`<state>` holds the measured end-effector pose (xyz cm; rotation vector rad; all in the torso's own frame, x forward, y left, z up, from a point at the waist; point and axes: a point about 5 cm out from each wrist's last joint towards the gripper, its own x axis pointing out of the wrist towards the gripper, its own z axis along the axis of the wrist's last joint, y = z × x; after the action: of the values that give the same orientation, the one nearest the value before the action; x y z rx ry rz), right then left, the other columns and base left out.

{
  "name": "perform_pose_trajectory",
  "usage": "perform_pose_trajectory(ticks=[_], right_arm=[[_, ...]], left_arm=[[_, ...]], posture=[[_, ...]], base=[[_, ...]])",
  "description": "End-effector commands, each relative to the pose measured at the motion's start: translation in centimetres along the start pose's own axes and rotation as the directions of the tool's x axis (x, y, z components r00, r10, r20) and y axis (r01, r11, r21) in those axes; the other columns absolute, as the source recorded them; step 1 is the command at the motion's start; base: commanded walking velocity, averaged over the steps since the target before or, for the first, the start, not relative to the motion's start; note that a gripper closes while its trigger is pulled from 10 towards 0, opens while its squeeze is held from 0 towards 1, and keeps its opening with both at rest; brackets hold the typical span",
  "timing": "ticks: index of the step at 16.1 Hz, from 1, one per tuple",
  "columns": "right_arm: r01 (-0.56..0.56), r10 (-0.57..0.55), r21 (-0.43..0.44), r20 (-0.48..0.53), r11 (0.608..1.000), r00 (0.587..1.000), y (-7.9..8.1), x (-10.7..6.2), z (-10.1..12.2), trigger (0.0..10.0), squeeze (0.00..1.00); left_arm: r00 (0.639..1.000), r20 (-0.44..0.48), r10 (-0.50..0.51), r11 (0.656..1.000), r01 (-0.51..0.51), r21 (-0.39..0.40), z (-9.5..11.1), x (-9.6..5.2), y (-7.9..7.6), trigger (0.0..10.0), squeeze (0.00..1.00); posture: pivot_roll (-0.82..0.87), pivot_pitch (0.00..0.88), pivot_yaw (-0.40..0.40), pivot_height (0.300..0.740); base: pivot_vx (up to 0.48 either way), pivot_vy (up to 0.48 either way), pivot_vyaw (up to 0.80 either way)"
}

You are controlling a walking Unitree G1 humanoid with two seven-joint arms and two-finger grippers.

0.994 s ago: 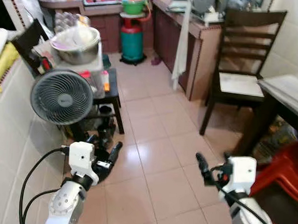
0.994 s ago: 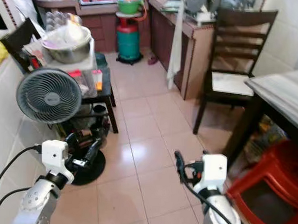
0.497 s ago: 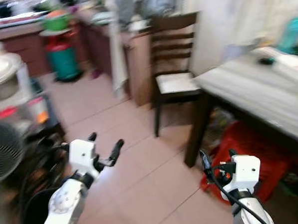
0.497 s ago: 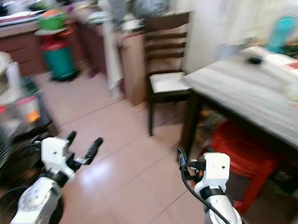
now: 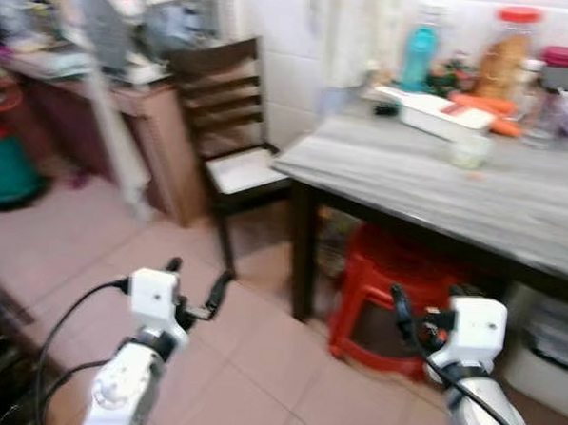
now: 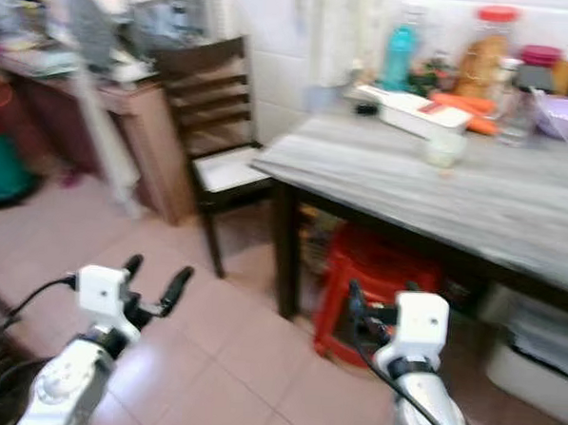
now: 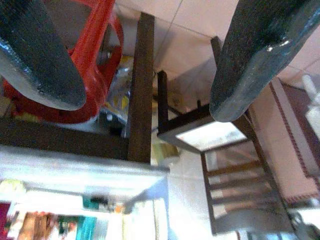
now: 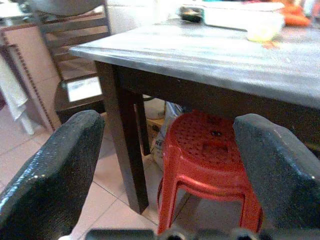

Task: Setting the table

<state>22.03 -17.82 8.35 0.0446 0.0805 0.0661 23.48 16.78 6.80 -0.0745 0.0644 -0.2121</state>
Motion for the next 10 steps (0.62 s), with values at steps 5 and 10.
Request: perform_pose_trajectory(ticks=[5,10], right_arm=[[0.074,-0.074,-0.009,0.016,0.997,0.997,-0.9,0.2,0.0,10.0,0.0],[0.073,-0.073,-0.023,-0.023,0.997,0.997,-1.1,0.3,-0.2,10.0,0.0]], left_arm=[[0.997,0.005,0.077,0.997,-0.077,0.0,0.7,1.4,0.5,10.0,0.0],[0.994,-0.016,0.105,0.994,-0.105,-0.005,0.2,1.6,0.5,10.0,0.0]], posture=[[-0.04,0.0,0.084,0.74],[-0.05,0.0,0.088,0.74]], base=[[0.0,0.0,0.0],[0.0,0.0,0.0]])
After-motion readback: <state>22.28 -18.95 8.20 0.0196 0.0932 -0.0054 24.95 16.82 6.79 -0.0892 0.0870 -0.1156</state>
